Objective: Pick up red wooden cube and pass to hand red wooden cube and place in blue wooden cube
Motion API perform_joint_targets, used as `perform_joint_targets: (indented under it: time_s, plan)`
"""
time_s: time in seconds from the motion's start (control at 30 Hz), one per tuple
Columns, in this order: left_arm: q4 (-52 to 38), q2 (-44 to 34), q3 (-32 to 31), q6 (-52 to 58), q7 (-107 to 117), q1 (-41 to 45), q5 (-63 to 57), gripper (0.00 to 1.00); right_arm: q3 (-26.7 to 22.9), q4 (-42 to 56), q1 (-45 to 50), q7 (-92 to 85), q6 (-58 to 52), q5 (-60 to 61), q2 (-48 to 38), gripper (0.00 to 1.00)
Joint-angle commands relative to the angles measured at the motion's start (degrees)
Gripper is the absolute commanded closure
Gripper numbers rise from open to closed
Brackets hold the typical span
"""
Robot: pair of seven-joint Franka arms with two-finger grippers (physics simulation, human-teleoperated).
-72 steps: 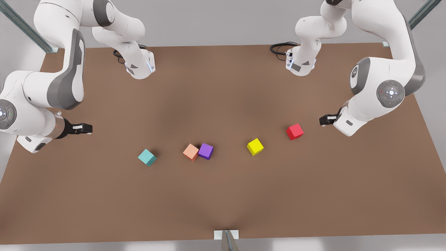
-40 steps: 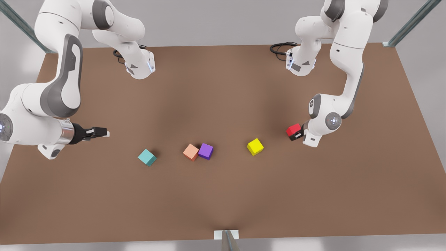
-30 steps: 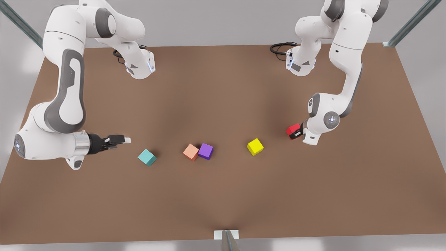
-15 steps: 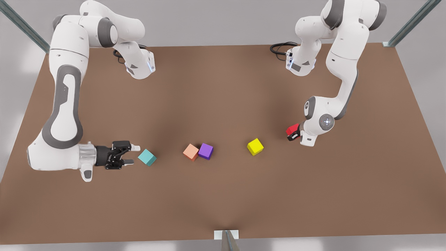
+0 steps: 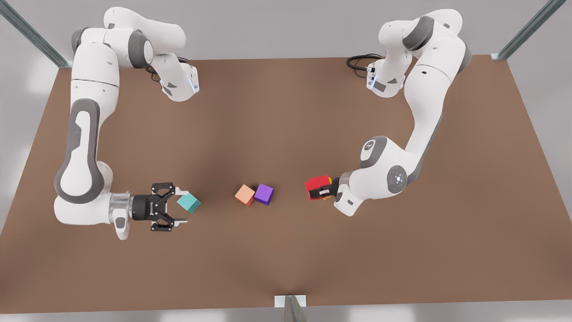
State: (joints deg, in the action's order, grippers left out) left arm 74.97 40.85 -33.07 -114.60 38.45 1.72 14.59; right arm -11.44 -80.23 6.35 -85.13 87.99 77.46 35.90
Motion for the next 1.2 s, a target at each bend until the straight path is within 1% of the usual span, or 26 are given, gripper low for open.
perform_joint_targets:
  time_s: [0.0,0.03,0.07,0.1,0.13,0.17,0.23,0.27,0.33,0.4,0.57,0.63,0.77,0.83,0.87,0.93,1.17]
  plan:
    - [-1.2,1.2,-0.5,6.8,-17.3,-0.6,9.6,0.42,0.0,0.0,0.0,-39.1,-3.4,5.2,0.7,0.00]
    - [-1.2,3.6,-0.6,5.4,-25.6,-1.5,17.3,0.42,1.3,-0.1,0.1,-39.0,-3.3,6.4,1.6,0.00]
    - [-1.2,3.9,-0.6,2.5,-35.8,-1.4,21.6,0.42,2.3,-0.1,0.4,-39.0,-2.6,7.1,2.1,0.00]
    - [-1.0,4.0,-0.8,-0.3,-43.0,-1.1,24.1,0.42,2.4,-0.1,1.2,-39.0,-2.3,7.5,2.2,0.00]
    - [-0.1,4.7,-0.8,-2.1,-48.4,-1.2,32.9,0.42,2.4,-0.2,2.2,-38.9,-0.5,8.1,2.5,0.00]
    - [-0.1,7.0,-0.8,-3.4,-53.4,-1.2,36.2,0.42,2.4,-0.1,3.0,-38.0,0.6,8.6,2.9,0.00]
    - [-0.3,9.2,-0.8,-3.4,-61.7,-1.0,45.9,0.49,2.4,-0.1,4.6,-37.9,2.3,10.4,3.7,0.00]
    - [-0.4,9.2,-0.8,-3.6,-64.9,-1.0,46.8,0.49,2.5,-0.1,5.2,-37.8,3.2,10.9,3.8,0.00]
    - [-0.7,10.4,-0.8,-6.4,-78.3,-0.9,49.7,0.49,3.3,-0.1,5.8,-36.8,4.6,11.7,4.3,0.00]
    - [-1.6,11.3,-0.8,-7.3,-83.7,-0.5,50.7,0.48,3.8,-0.1,6.0,-36.7,5.6,11.7,4.5,0.00]
    - [-4.3,15.0,-0.8,-8.5,-87.7,0.0,50.8,0.48,5.3,-0.2,6.1,-36.7,6.7,12.4,5.3,0.00]
    - [-4.3,15.4,-0.9,-8.6,-87.8,0.7,51.3,0.47,5.4,-0.2,6.7,-36.7,7.4,13.3,5.6,0.00]
    - [-5.0,16.6,-1.7,-10.6,-88.8,1.5,51.4,0.47,8.2,-0.1,7.3,-36.7,11.3,13.9,6.6,0.00]
    - [-4.9,16.7,-1.8,-11.4,-88.7,1.6,51.7,0.47,8.6,-0.1,7.3,-36.7,11.6,14.0,6.7,0.00]
    - [-4.7,16.7,-1.8,-11.4,-88.7,1.6,54.4,0.47,9.4,-0.2,7.3,-36.7,11.9,14.6,6.8,0.00]
    - [-4.6,16.6,-1.9,-12.1,-86.2,1.6,56.2,0.48,9.5,-0.2,7.8,-36.7,12.0,14.6,7.1,0.00]
    - [-4.6,17.2,-1.9,-12.1,-77.4,2.0,56.7,0.47,9.5,-1.1,11.3,-36.2,13.5,14.7,8.2,0.00]
